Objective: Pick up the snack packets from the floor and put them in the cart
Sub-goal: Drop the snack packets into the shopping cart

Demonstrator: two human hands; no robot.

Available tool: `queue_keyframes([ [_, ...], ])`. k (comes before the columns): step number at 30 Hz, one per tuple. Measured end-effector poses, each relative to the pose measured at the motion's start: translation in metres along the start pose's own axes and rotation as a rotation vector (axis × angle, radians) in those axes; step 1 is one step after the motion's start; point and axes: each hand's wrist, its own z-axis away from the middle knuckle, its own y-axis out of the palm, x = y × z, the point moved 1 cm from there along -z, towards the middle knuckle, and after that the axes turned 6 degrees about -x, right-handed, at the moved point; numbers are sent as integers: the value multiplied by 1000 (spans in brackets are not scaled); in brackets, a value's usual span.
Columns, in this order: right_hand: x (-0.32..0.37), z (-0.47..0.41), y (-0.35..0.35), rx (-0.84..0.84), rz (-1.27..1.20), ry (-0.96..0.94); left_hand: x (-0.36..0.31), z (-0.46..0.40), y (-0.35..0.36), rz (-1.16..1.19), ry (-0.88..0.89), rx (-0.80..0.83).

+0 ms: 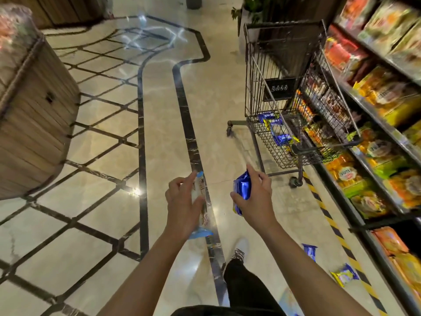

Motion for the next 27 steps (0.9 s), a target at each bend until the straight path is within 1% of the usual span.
queue_keyframes([
  [7,-8,-110,-25,-46,-82,-30,-52,-90,53,-65,36,-27],
  [15,-16,-221,-81,-87,-51,-63,-122,-172,112,-63,84,-25],
  [21,-26,-276,-108,-128,-42,-35,-145,-220,139,-55,104,-7],
  [27,-34,-318,-105,-149,-42,14,-155,-275,170,-69,143,41],
])
